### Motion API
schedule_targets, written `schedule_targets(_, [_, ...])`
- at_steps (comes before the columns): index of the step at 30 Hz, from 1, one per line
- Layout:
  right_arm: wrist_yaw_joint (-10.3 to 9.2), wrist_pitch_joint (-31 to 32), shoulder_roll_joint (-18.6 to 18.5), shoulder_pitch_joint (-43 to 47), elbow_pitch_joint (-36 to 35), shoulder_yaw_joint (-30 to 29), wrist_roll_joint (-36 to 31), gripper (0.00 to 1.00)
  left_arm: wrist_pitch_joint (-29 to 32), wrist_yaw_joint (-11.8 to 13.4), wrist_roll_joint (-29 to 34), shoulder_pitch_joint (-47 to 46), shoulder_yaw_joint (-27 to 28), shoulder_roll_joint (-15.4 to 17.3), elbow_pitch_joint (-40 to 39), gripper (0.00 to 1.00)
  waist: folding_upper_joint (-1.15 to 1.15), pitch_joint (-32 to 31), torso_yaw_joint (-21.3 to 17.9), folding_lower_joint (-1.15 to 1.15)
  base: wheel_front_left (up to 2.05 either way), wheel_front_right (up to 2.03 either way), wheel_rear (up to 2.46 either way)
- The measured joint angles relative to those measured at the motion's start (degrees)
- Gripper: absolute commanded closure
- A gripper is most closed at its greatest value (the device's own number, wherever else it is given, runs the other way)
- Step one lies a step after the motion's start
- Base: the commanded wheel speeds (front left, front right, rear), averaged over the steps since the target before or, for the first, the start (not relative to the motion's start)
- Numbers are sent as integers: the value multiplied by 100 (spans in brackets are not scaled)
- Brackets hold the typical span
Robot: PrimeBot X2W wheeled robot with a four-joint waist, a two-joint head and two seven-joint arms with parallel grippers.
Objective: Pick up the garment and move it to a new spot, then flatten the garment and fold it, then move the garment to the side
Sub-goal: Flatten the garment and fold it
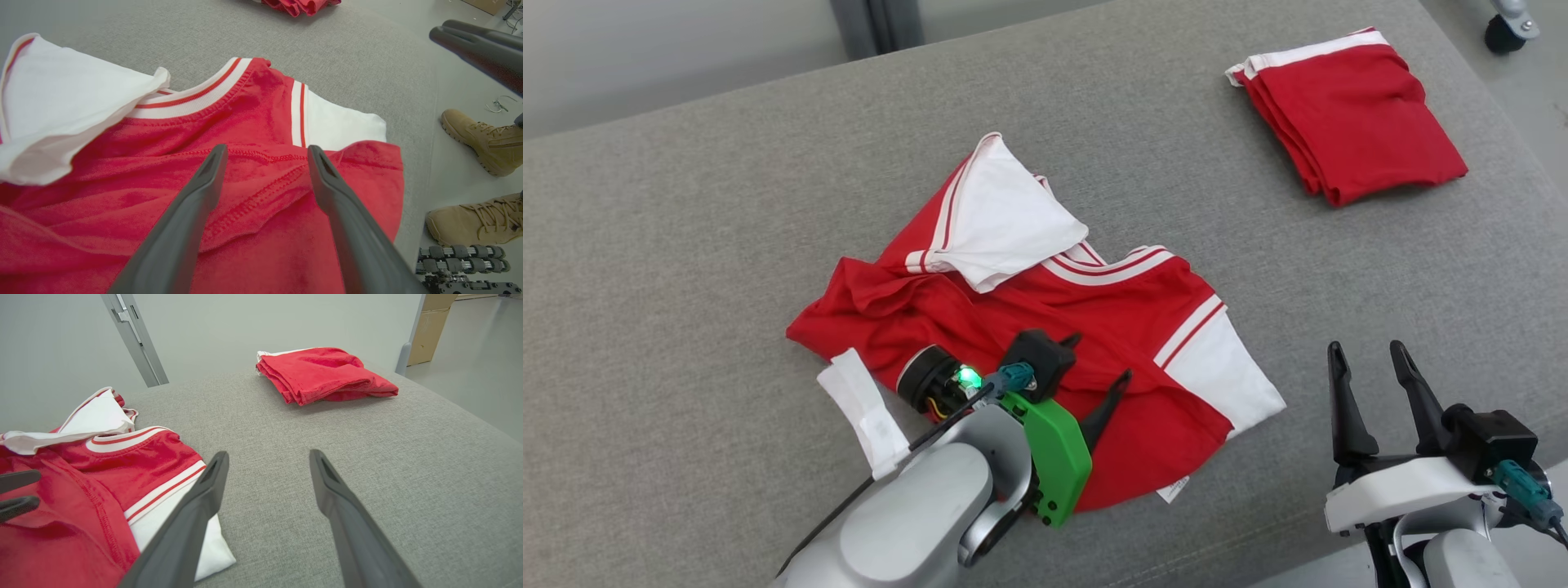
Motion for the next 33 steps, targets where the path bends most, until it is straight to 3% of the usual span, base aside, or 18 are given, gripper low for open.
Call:
schedule_targets(8, [0,0,0,-104,1,113,-64,0,349,-33,83,65,-249,215,-379,0,0,-75,267,0,0,0,0])
schedule_targets(24, [0,0,0,-116,45,205,66,0,698,-207,628,-425,-833,141,-226,0,0,172,-92,0,0,0,0])
schedule_targets(25, [0,0,-1,-116,46,204,69,0,734,-208,630,-458,-844,112,-168,16,0,185,-102,0,0,0,0])
schedule_targets(26, [0,0,-1,-119,46,204,77,0,784,-212,637,-500,-868,100,-105,69,0,197,-107,0,0,0,0])
schedule_targets(27, [0,0,-1,-120,46,205,81,0,810,-214,644,-527,-877,99,-70,100,0,205,-108,0,0,0,0])
schedule_targets(33, [0,0,-1,-110,51,133,127,0,726,-242,383,-553,-698,73,-58,100,0,197,-8,0,0,0,0])
